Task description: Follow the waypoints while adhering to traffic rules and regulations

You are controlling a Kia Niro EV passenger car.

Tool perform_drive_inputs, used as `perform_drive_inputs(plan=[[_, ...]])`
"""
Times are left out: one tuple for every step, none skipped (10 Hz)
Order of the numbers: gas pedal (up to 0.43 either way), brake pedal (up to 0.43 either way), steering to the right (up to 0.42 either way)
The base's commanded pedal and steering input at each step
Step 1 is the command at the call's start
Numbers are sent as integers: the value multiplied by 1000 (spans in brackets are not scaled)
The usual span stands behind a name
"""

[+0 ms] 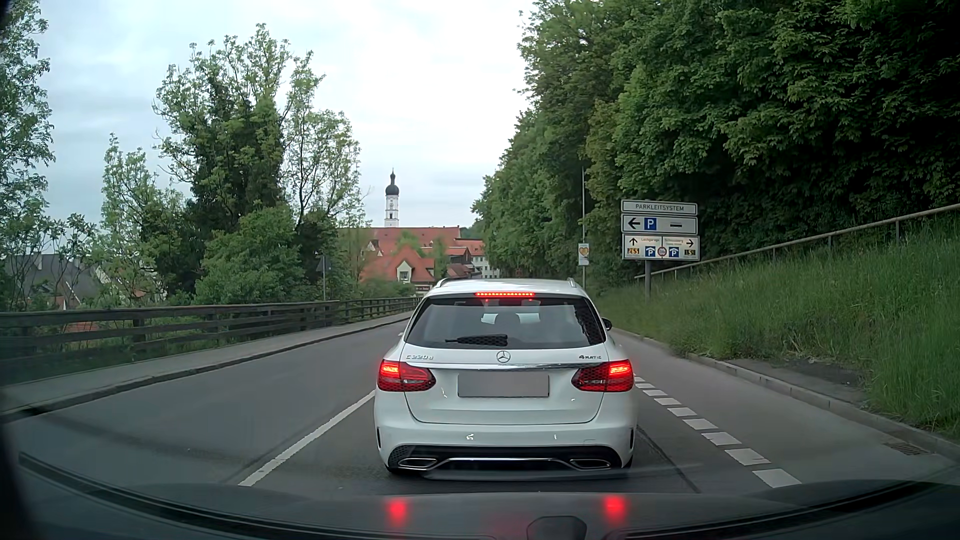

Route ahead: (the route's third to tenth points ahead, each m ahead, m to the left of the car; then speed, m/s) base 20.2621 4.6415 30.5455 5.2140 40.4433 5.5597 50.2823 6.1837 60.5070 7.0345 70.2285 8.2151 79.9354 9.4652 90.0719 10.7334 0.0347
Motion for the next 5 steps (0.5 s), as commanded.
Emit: perform_drive_inputs(plan=[[0, 311, -3], [0, 305, -3], [0, 311, -3], [0, 311, -3], [0, 311, -3]])
